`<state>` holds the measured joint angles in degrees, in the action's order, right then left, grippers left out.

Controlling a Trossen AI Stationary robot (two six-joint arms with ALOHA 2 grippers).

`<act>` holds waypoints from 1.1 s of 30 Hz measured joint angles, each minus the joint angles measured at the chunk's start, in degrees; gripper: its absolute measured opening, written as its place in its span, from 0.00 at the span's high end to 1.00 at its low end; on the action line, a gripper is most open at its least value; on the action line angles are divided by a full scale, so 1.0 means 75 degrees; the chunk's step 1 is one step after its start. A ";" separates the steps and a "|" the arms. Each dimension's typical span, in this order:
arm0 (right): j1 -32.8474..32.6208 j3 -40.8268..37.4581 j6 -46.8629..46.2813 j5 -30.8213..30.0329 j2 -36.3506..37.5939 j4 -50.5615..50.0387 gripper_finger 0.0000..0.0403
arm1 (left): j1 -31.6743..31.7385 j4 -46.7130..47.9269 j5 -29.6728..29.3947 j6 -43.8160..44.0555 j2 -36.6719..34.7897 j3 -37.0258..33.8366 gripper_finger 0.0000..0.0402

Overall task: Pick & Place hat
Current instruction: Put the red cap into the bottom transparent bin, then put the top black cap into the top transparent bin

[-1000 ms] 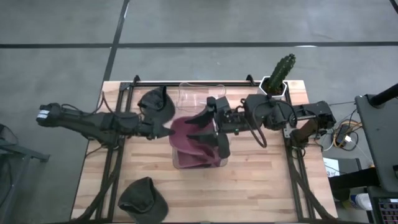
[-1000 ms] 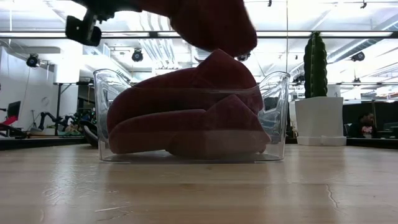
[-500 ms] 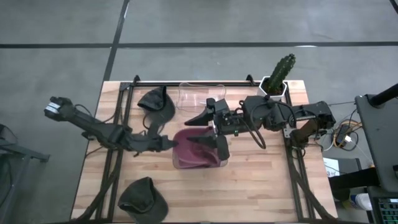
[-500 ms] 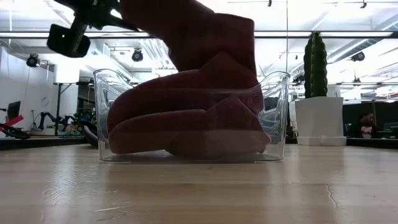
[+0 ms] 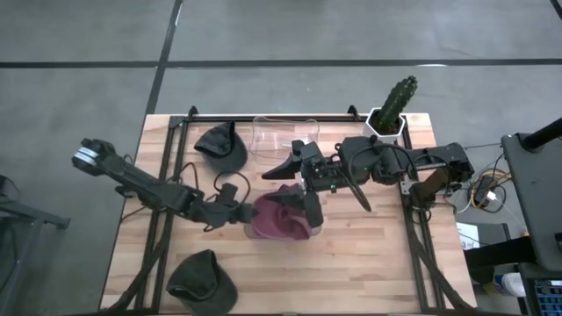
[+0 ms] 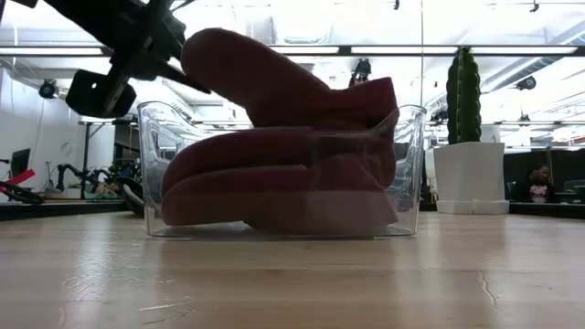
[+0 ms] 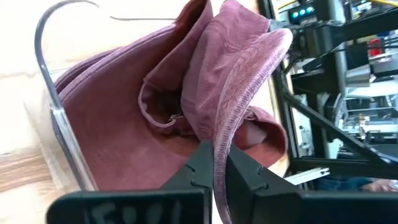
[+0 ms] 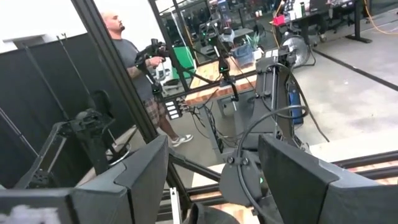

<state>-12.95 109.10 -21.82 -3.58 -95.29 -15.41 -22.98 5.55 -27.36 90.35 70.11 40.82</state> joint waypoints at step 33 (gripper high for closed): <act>-0.0003 -0.0003 0.0174 0.0016 0.0000 -0.0578 0.41 | 0.0052 0.1217 -0.0424 -0.1202 -0.1071 0.0029 0.55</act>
<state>-12.97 109.08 -20.52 -3.46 -95.29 -19.75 -22.59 14.67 -30.54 81.33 62.07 41.04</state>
